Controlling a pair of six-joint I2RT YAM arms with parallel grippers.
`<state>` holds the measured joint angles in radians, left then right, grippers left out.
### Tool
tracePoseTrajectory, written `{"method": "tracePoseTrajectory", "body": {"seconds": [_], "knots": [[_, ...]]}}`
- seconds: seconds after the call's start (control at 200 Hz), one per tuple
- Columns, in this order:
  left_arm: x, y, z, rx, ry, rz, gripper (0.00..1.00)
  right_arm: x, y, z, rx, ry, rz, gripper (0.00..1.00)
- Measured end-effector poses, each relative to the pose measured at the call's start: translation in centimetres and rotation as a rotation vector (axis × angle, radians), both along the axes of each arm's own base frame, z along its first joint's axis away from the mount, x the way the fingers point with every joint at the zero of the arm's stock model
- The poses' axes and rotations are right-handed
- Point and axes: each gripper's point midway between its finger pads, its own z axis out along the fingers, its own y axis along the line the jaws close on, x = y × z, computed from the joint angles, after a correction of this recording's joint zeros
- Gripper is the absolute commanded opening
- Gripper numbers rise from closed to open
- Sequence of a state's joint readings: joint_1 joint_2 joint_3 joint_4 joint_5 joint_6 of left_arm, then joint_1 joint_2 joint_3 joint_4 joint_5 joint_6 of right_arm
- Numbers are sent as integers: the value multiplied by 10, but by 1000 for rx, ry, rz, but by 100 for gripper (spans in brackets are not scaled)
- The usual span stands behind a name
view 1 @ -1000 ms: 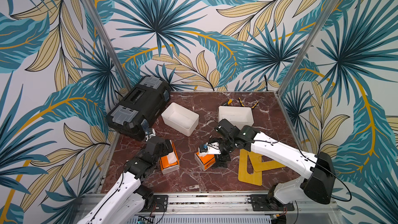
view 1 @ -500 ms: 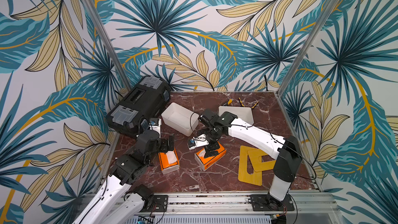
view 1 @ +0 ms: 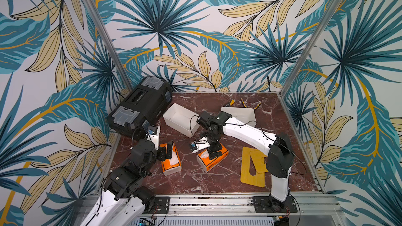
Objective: Put the tissue paper into the tissue box
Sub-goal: Adjust the paper towel at the center of the board.
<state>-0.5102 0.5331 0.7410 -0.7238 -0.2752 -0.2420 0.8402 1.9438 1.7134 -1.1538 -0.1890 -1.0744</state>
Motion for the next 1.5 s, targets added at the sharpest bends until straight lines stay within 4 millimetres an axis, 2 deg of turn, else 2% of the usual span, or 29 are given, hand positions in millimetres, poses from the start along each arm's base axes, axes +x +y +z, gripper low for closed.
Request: {"method": "tracePoseTrajectory", "body": {"seconds": [0.285, 0.516, 0.711, 1.132, 1.362, 1.497], "knots": [[0, 0, -3, 7, 11, 1, 100, -6, -4, -29, -64, -33, 45, 100], [1, 0, -4, 12, 17, 3, 100, -9, 1, -35, -66, -43, 65, 100], [2, 0, -7, 20, 27, 6, 100, -13, -5, -52, -107, -48, 75, 100], [3, 2, -7, 26, 27, 14, 100, -12, -3, -73, -145, -80, 93, 100], [3, 2, -7, 27, 27, 13, 100, -8, -2, -74, -150, -110, 94, 100], [3, 1, -7, 28, 27, 12, 100, -4, 0, -59, -120, -149, 90, 100]]}}
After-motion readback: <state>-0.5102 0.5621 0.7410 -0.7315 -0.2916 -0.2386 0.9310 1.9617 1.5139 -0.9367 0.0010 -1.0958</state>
